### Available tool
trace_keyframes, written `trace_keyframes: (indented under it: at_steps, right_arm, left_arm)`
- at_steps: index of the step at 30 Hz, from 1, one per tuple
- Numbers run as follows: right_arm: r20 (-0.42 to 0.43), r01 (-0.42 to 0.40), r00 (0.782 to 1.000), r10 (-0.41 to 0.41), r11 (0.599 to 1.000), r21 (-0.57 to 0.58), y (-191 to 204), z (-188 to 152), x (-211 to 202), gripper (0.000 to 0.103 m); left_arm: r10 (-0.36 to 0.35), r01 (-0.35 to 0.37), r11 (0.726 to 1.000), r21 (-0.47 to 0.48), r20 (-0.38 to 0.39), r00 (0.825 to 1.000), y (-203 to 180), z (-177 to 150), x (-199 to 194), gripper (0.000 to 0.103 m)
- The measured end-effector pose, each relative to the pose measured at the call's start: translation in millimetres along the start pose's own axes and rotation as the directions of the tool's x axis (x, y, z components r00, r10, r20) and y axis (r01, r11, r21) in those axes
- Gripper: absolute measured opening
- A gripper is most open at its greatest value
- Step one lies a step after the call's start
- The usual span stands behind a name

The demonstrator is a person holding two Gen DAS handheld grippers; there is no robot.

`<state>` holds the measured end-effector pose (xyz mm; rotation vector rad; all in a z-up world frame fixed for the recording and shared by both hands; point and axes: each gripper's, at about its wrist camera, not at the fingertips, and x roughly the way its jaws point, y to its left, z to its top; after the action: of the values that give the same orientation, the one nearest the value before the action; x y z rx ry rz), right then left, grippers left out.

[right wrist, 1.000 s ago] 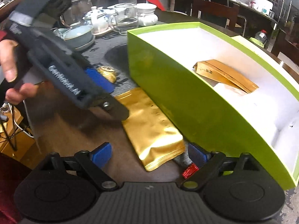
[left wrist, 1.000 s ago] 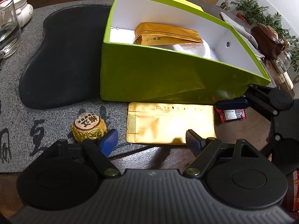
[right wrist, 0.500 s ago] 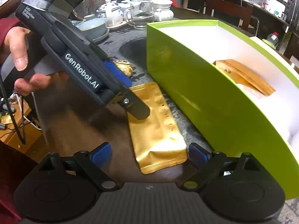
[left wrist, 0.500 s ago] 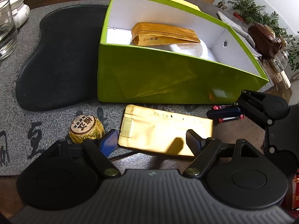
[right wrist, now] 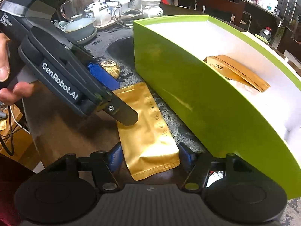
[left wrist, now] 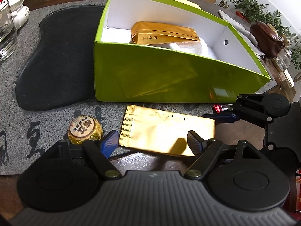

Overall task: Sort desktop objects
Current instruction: 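Close the left gripper on the flat gold foil bag and lift it, then carry the gold bag into the green box and open the left gripper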

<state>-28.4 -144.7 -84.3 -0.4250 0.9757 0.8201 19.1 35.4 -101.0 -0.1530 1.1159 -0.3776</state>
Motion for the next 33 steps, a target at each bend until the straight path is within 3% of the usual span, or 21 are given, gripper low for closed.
trace_keyframes:
  at_steps: [9, 17, 27, 33]
  right_arm:
    - [0.026, 0.004, 1.000, -0.003, 1.000, -0.029, 11, 2, -15, 0.060]
    - [0.069, 0.041, 0.997, -0.036, 0.997, -0.071, 14, 7, -61, 0.059]
    - [0.173, 0.153, 0.977, -0.123, 0.973, -0.173, -6, 45, -104, 0.058]
    - [0.154, 0.160, 0.979, -0.134, 0.972, -0.170, -40, 82, -76, 0.057]
  left_arm:
    - [-0.040, 0.041, 0.999, -0.007, 0.016, 0.999, -9, -4, -15, 0.075]
    - [-0.094, 0.087, 0.995, 0.055, 0.120, 0.988, -40, 8, -57, 0.075]
    - [-0.114, 0.083, 0.989, 0.121, 0.282, 0.953, -61, 70, -88, 0.075]
    - [-0.094, 0.072, 0.993, 0.092, 0.260, 0.961, -47, 117, -57, 0.075]
